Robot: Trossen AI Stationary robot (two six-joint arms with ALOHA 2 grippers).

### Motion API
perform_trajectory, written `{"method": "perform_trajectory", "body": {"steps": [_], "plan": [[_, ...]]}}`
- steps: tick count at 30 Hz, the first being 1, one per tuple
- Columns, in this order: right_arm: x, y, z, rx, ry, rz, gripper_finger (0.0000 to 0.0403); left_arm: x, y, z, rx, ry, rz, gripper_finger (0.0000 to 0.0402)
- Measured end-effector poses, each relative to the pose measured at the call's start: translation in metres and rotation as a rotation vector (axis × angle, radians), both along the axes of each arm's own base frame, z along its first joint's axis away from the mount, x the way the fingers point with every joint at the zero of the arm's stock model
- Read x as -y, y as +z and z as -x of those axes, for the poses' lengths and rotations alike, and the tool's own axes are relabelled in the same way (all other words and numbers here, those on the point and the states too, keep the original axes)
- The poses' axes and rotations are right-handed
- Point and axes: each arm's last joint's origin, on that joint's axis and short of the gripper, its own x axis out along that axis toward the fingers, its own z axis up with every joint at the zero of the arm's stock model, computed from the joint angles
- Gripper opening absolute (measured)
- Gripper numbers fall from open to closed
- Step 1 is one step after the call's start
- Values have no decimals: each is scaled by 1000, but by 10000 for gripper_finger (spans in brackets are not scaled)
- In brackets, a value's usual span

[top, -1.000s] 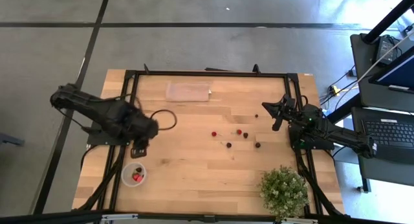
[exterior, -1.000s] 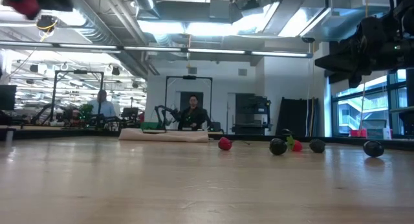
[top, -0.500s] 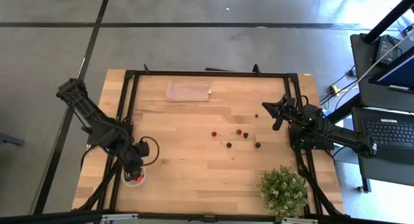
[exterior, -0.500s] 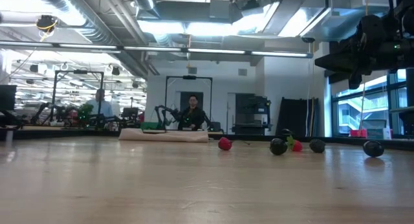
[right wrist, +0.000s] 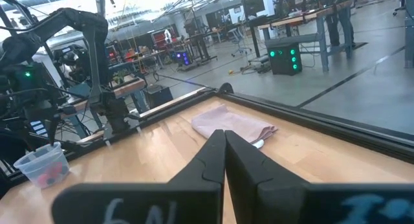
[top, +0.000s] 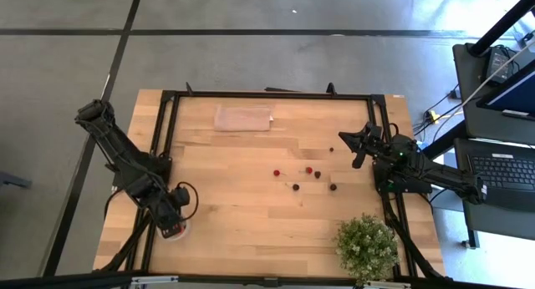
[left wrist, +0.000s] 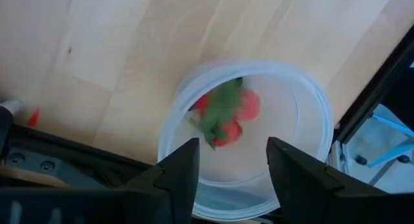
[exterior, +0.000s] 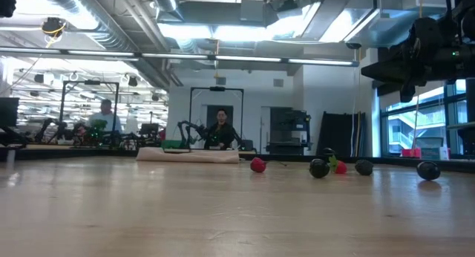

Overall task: Pick and placing Produce into tupperware
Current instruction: Put the left strawberry into the transparent bin, then put the red cherry into the transparent bin

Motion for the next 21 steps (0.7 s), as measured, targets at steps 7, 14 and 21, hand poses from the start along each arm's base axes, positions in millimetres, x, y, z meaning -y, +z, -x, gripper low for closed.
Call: {"method": "perform_trajectory", "body": {"steps": [7, 14, 21], "plan": [[0, 0, 0, 2, 0, 1, 13, 0, 1, 0, 2, -4, 0, 158], [0, 1, 0, 13, 0, 5, 13, -4, 37, -4, 120, -108, -17, 141], [0, 4, 0, 40, -1, 17, 13, -33, 72, -21, 419, -198, -250, 128]]}}
